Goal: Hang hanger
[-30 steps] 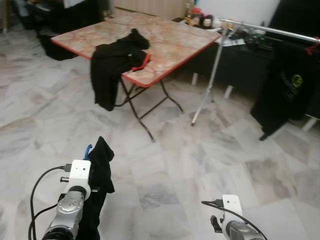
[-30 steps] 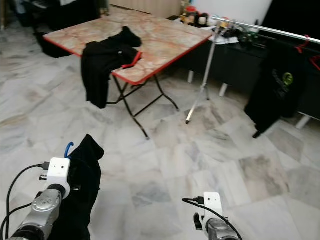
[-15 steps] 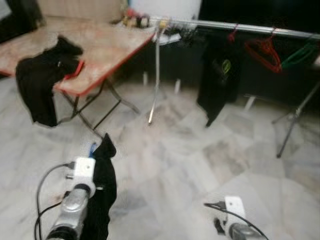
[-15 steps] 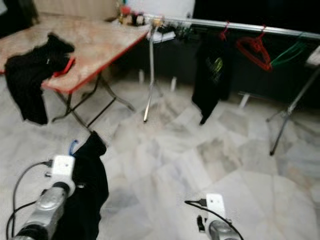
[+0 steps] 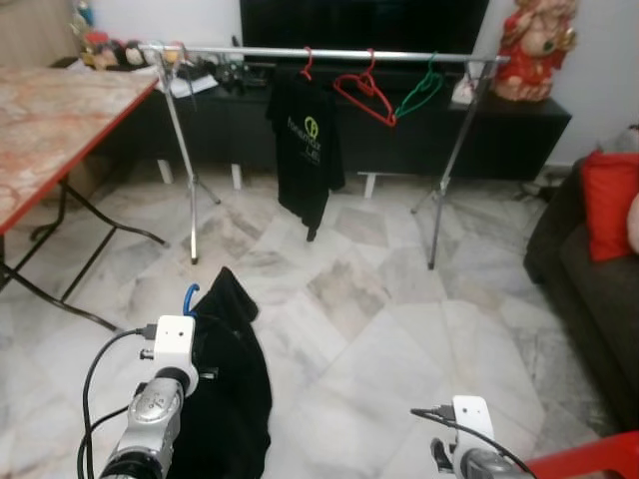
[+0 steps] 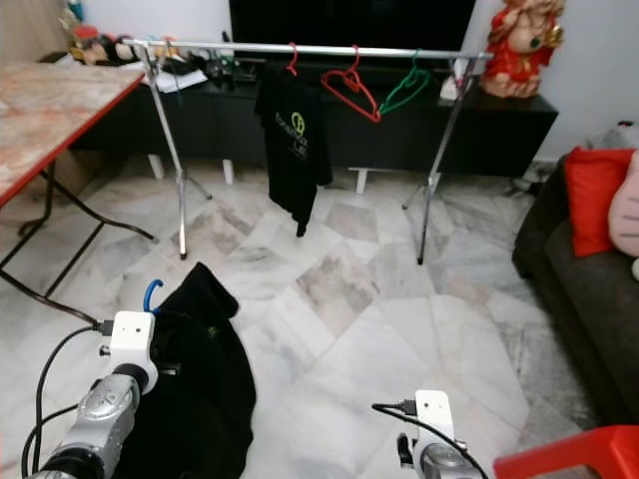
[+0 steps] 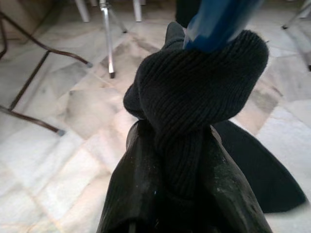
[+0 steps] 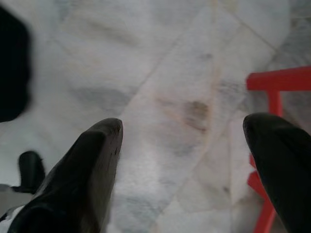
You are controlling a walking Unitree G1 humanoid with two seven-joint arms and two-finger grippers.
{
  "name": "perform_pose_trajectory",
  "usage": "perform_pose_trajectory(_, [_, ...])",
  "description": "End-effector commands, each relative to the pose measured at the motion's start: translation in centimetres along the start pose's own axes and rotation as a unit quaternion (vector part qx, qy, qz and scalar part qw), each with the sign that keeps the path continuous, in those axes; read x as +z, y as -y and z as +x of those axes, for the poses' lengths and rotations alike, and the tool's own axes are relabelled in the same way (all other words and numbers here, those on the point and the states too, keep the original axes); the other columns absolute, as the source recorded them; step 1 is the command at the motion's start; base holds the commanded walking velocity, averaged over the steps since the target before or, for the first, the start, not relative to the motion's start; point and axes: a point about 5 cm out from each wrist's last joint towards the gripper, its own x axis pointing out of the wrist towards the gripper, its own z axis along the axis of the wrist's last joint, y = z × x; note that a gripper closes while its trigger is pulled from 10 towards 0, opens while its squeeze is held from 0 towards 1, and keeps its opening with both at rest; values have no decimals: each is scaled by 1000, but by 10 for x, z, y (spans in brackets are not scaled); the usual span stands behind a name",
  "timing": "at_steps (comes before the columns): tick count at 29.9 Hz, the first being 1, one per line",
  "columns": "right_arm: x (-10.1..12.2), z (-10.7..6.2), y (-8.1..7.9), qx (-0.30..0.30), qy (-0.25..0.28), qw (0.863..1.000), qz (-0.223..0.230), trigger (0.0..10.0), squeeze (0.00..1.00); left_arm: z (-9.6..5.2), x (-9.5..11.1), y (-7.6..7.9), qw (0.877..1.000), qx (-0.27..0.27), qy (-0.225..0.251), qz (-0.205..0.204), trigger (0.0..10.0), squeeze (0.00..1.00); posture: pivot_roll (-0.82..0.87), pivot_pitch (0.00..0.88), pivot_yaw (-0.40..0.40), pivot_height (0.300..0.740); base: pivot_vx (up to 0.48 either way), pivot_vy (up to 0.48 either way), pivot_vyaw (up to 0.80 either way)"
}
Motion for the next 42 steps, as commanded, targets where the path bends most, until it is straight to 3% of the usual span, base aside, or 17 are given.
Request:
perform_pose_trajectory(1, [4, 0, 0, -1, 10, 1000, 6, 10000, 0, 3, 8, -5, 1000, 7, 15, -2, 10000, 0, 51, 0, -28, 740, 296, 0, 0])
perform_pose_trajectory(42, [15, 0, 1, 5, 15, 1000, -12, 10000, 0, 6, 15, -10, 999, 24, 22, -15, 10000, 0, 30, 0, -46, 740, 321, 0, 25])
